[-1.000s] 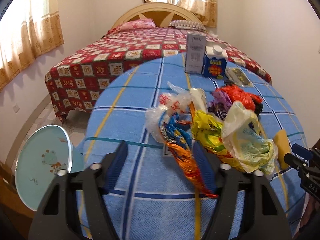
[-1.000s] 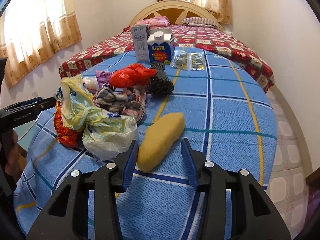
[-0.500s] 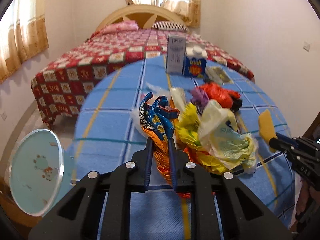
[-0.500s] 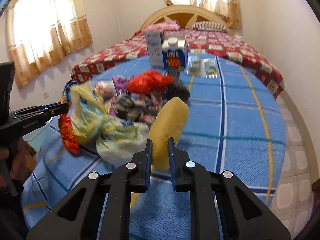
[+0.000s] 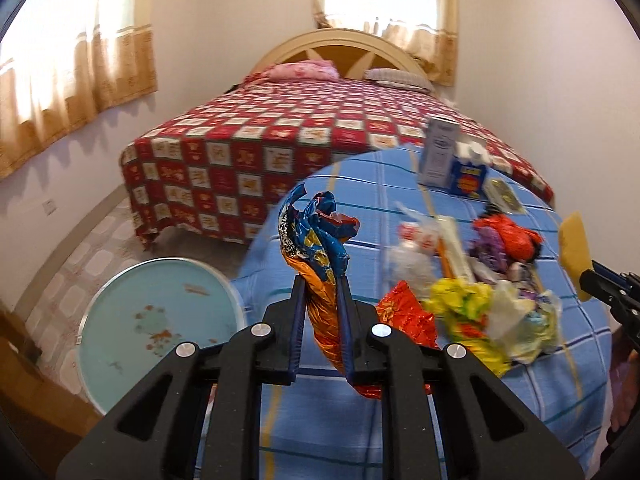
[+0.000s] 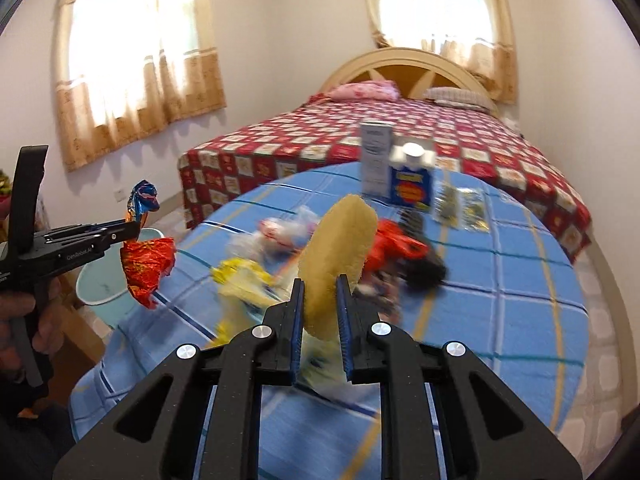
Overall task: Collect trash
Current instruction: 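Lift the wrapper with the left gripper while the right gripper carries the sponge over the bin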
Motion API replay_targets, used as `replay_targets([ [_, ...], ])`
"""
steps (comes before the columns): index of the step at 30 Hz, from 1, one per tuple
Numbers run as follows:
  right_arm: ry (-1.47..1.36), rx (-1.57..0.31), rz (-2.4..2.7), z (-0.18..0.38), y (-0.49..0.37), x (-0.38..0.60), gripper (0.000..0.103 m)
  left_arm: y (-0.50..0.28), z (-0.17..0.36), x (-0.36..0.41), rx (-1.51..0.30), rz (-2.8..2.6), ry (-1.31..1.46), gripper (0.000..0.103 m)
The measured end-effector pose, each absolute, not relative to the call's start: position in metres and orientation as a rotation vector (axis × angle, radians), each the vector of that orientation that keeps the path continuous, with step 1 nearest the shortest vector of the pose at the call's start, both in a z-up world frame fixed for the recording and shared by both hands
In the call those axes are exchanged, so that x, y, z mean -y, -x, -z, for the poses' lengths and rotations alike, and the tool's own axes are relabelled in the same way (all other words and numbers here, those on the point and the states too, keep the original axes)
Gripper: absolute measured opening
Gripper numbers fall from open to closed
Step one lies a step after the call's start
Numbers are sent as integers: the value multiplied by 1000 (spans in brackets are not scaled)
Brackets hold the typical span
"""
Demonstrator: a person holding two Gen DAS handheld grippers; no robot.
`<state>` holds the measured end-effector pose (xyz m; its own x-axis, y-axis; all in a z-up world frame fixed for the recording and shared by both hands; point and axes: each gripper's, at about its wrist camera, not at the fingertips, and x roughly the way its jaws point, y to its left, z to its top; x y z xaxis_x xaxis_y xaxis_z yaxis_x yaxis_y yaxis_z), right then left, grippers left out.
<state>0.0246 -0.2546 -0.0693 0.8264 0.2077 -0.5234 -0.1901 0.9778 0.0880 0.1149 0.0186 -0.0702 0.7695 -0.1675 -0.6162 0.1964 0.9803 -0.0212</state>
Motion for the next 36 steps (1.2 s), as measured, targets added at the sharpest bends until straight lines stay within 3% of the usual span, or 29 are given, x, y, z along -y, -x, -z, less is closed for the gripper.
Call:
replay_targets([
  [36, 183, -628, -548, 82, -145, 54, 17, -118, 97, -165, -720, -137, -13, 15],
])
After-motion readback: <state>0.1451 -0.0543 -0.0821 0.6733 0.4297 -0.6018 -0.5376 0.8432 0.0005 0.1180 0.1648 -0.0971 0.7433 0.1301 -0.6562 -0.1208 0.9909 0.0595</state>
